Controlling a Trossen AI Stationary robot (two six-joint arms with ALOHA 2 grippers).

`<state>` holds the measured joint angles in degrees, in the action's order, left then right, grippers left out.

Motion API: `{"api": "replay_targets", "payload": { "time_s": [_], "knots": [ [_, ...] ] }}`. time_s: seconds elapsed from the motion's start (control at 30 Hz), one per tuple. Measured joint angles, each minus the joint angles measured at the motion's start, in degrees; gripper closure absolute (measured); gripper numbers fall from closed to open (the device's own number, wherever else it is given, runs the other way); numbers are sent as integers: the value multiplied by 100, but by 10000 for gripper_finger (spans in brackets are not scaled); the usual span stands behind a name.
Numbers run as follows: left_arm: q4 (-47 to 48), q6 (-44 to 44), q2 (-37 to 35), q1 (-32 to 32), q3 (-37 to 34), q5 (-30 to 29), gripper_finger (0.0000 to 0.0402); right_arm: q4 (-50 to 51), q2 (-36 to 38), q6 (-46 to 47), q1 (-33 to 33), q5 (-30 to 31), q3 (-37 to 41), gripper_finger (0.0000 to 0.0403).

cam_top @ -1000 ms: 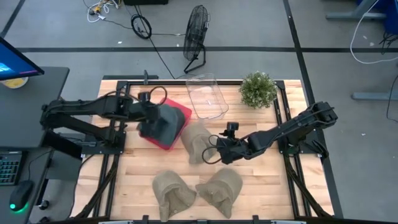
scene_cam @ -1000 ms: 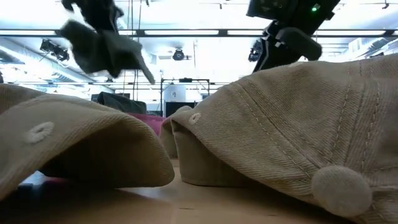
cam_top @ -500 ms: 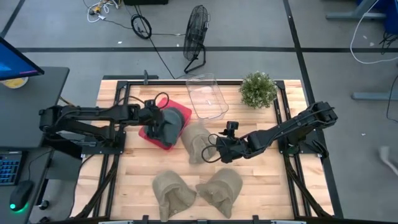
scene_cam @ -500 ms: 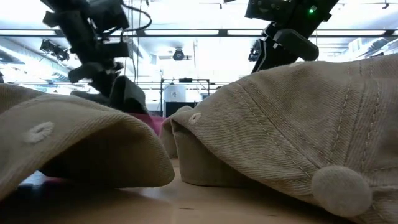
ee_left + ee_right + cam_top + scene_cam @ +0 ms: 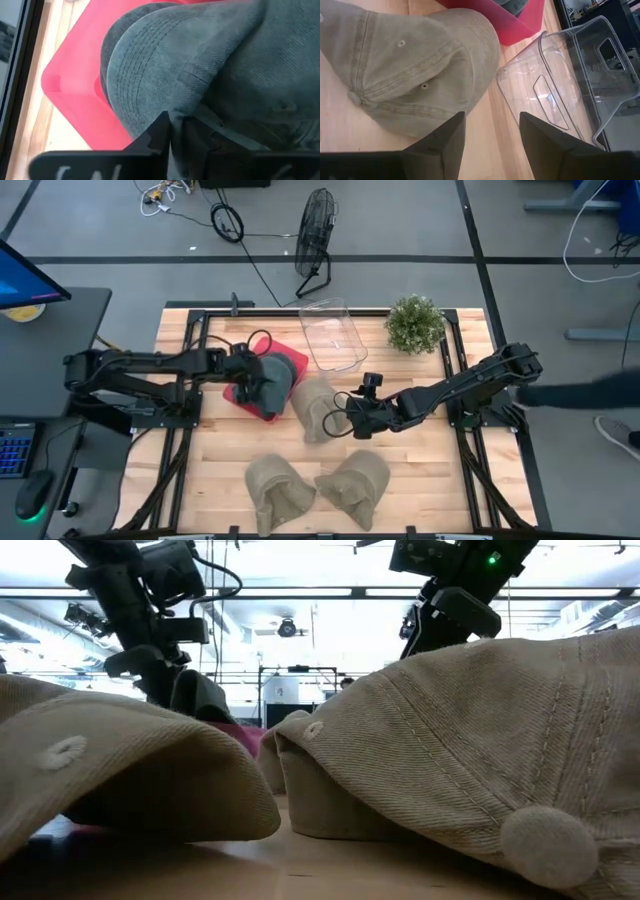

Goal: Pick & Place hat
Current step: Put the blue cap into the red bin

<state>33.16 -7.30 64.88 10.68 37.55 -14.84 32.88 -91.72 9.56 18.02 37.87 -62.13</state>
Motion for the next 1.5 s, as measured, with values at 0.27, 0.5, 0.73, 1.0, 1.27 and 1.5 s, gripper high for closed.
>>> {"api": "replay_targets", "payload": {
  "time_s": [0.27, 0.5, 0.73, 1.0, 1.27, 1.5],
  "knots": [
    [896, 552, 5, -3, 1197, 209, 270, -2, 0, 4, 0, -281, 0, 211],
    [1459, 884, 1, -31, 1862, 643, 205, -4, 0, 2, 0, -433, 0, 211],
    [-59, 1310, 77, -531, 1684, 978, 221, -5, 0, 2, 0, -433, 0, 211],
    [-1313, 1719, 690, -977, 687, 964, 340, -42, 0, 1, 0, -433, 0, 211],
    [-789, 1822, 816, -1210, 629, 860, 395, -94, 0, 48, 0, -433, 0, 211],
    [-47, 1992, 849, -1329, 631, 267, 397, -196, 0, 33, -25, -433, 0, 211]
  ]
}}
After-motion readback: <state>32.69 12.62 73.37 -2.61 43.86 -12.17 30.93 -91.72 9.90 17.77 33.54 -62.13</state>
